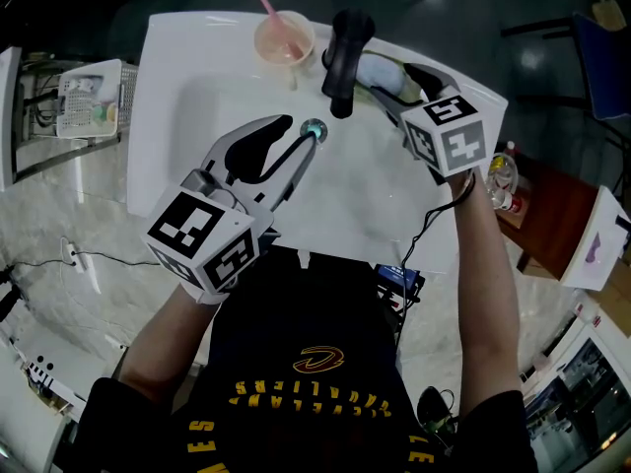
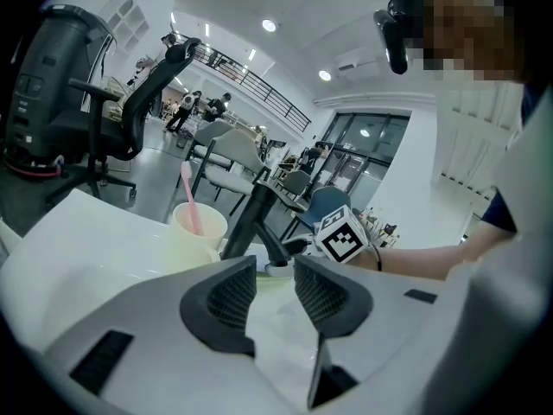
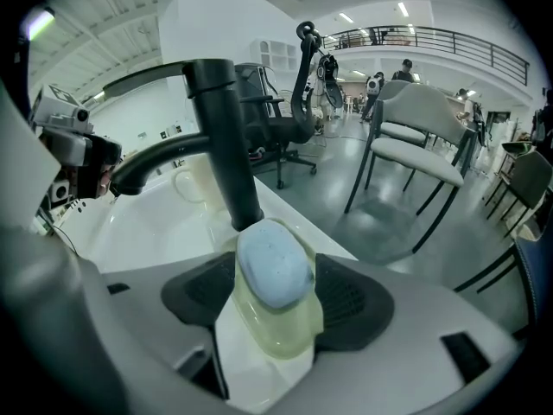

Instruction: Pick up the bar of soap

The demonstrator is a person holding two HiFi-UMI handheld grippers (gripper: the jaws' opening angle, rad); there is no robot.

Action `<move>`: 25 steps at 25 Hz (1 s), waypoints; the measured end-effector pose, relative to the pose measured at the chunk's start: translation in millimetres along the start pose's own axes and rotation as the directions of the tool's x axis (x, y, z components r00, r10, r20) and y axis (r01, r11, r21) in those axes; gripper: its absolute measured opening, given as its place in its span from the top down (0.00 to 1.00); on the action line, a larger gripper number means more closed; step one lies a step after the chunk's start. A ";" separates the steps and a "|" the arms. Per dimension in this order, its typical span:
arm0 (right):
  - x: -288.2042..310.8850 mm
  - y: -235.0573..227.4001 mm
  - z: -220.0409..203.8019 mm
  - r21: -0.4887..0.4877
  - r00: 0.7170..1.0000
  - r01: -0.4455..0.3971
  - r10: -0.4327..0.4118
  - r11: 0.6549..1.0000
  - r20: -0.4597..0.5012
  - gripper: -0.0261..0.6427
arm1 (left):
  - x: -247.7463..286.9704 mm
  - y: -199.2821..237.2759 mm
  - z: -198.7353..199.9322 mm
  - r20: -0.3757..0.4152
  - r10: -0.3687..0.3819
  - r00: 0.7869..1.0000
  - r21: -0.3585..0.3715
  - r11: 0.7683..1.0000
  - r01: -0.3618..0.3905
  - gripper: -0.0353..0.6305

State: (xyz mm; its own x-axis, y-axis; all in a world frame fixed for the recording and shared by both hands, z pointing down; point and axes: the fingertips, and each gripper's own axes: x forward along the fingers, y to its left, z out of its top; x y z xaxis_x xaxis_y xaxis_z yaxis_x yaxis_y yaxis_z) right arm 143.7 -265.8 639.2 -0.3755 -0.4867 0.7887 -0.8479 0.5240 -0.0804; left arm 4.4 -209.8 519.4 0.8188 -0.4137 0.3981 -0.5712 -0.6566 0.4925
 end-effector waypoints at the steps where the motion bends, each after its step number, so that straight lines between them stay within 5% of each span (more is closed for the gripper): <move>1: 1.0 0.4 0.0 -0.002 1.000 -0.002 0.002 1.000 -0.002 0.53 | -0.1 0.4 -0.5 -0.001 0.003 1.000 -0.004 1.000 -0.003 0.72; 25: 19.1 -1.0 -4.7 0.027 0.993 0.034 -0.031 0.999 -0.115 0.52 | 0.2 1.4 -11.1 -0.003 0.003 1.000 -0.039 0.999 -0.003 0.72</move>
State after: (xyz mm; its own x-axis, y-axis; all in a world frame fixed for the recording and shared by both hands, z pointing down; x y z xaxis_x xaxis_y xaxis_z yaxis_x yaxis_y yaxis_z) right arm 139.2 -272.3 657.2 -0.3037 -0.4187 0.8558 -0.8701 0.4879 -0.0701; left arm 3.1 -203.9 528.7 0.8170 -0.4137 0.4017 -0.5755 -0.6300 0.5214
